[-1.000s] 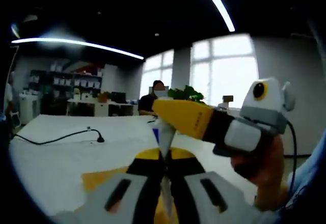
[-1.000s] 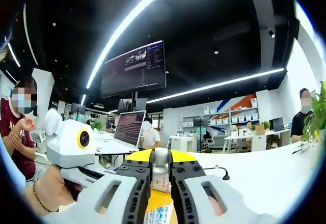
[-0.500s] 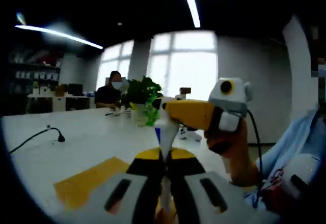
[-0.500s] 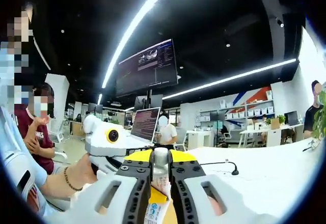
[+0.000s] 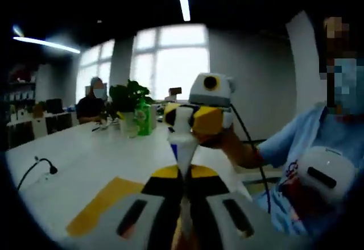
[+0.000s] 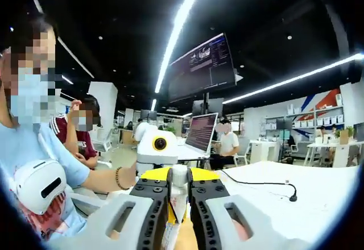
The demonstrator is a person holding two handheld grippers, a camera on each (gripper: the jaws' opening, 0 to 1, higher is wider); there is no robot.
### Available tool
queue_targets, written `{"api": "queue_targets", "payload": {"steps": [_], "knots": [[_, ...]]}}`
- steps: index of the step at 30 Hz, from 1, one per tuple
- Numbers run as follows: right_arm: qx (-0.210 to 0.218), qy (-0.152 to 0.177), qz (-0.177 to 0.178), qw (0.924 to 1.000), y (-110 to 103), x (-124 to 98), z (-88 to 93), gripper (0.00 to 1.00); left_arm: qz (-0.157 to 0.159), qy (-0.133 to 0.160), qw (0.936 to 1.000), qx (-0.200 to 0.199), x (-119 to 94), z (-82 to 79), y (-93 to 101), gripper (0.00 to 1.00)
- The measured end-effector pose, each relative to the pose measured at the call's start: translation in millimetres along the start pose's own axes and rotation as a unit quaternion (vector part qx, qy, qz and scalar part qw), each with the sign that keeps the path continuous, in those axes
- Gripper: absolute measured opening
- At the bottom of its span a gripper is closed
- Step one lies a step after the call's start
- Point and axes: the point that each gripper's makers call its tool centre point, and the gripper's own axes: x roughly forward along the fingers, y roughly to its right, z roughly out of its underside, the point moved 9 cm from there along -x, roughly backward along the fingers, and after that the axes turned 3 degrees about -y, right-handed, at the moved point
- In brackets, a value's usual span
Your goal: Pick up the toothpaste unscrew the cap squeeze it onto the small board screw the cap back on and return it to the table
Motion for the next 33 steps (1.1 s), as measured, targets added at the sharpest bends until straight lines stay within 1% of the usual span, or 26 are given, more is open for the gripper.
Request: {"api": "queue_targets", "payload": {"steps": [1,2,3,4,5,6,7,8,9,10,11,13,16,19,22,24,27,30,31,32,33], "knots": [[0.006,0.003,-0.017,0.9998,2,0,-3.1,0.10,0.014,0.008,0.9999,-0.005,1,-1.5,-0.1,0.02],[0.020,0.007,-0.045,0.9987,4,-1,-6.1,0.10,0.030,0.016,0.9994,-0.009,2,-3.1,-0.3,0.02],[0.035,0.034,-0.067,0.9966,7,-2,-12.5,0.10,0.042,0.011,0.9990,-0.013,4,-2.7,-0.8,0.02],[0.058,0.047,-0.083,0.9938,12,-5,-17.0,0.10,0.046,0.004,0.9988,-0.013,6,-1.8,-2.0,0.02],[0.068,0.047,-0.096,0.9919,17,-6,-20.2,0.10,0.045,0.001,0.9990,-0.008,9,-1.6,-2.4,0.02],[0.069,0.036,-0.080,0.9937,26,-8,-21.2,0.10,0.025,0.025,0.9994,0.007,10,-4.8,-5.2,0.02],[0.058,0.038,-0.040,0.9968,35,-10,-22.5,0.10,0.019,0.059,0.9981,0.003,10,-9.2,-5.8,0.02],[0.063,0.041,-0.042,0.9963,38,-12,-24.1,0.10,0.015,0.073,0.9971,-0.013,9,-11.8,-7.4,0.02],[0.070,0.046,-0.043,0.9955,41,-14,-24.9,0.10,0.011,0.081,0.9963,-0.027,8,-14.2,-10.0,0.02],[0.082,0.061,-0.036,0.9941,47,-18,-26.6,0.10,0.018,0.081,0.9963,-0.023,5,-15.9,-11.0,0.02],[0.077,0.061,-0.030,0.9947,50,-22,-27.0,0.10,0.018,0.082,0.9963,-0.014,5,-17.2,-10.4,0.02],[0.060,0.057,-0.008,0.9965,50,-26,-26.2,0.10,0.009,0.060,0.9982,-0.001,4,-17.5,-10.0,0.02],[0.053,0.053,0.001,0.9972,49,-30,-24.1,0.10,0.006,0.050,0.9987,0.008,5,-17.3,-6.3,0.02],[0.043,0.054,0.012,0.9975,49,-32,-22.2,0.10,0.009,0.050,0.9987,0.009,4,-17.0,-4.8,0.02],[0.020,0.046,0.030,0.9983,50,-33,-19.1,0.10,0.009,0.058,0.9983,0.007,3,-17.5,-3.6,0.02],[0.012,0.040,0.037,0.9984,51,-34,-16.2,0.10,0.008,0.056,0.9984,0.009,2,-17.7,-2.2,0.02],[0.003,0.021,0.059,0.9980,56,-39,-6.7,0.10,0.006,0.051,0.9986,0.012,1,-17.2,-1.5,0.02],[-0.007,0.003,0.080,0.9967,63,-48,7.5,0.10,0.006,0.049,0.9987,0.010,1,-16.3,-0.7,0.02],[-0.010,0.001,0.082,0.9966,64,-51,12.5,0.10,0.006,0.049,0.9987,0.010,0,-16.0,-0.3,0.02],[-0.015,-0.011,0.085,0.9962,67,-54,18.6,0.10,0.007,0.049,0.9988,0.009,0,-15.7,0.1,0.02],[-0.022,-0.031,0.096,0.9947,69,-58,25.6,0.10,0.012,0.045,0.9989,0.004,0,-14.7,1.1,0.02]]}}
